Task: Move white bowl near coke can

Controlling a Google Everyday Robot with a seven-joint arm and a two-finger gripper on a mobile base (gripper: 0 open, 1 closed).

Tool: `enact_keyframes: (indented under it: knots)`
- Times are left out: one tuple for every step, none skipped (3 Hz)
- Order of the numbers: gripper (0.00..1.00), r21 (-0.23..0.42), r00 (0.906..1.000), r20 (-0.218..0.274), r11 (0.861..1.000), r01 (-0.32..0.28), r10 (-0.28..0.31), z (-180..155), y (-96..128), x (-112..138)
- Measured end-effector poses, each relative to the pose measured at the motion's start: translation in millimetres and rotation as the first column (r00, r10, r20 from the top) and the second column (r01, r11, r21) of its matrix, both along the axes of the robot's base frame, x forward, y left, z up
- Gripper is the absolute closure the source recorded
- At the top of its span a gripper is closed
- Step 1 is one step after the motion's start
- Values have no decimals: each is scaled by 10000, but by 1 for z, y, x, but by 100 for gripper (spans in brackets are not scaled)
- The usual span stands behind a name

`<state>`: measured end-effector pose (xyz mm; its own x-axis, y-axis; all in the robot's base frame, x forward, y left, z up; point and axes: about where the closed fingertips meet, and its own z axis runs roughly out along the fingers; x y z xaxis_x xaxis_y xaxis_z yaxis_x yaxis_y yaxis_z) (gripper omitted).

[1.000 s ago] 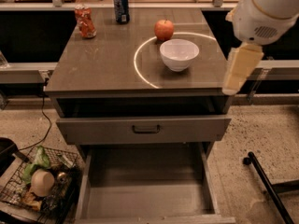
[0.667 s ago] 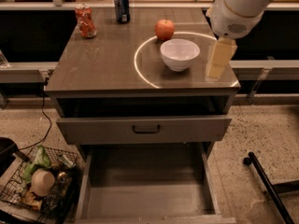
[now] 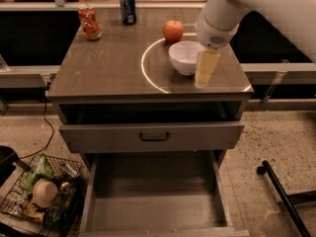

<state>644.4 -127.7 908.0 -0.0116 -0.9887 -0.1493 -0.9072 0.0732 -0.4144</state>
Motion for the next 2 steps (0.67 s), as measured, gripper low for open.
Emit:
enact_keyframes:
  knots:
    - [0,47,9988,-446,9998,-189,191,-37,17,12]
    - [26,-133,9963,-826,9996,-257,245,-67,26,16]
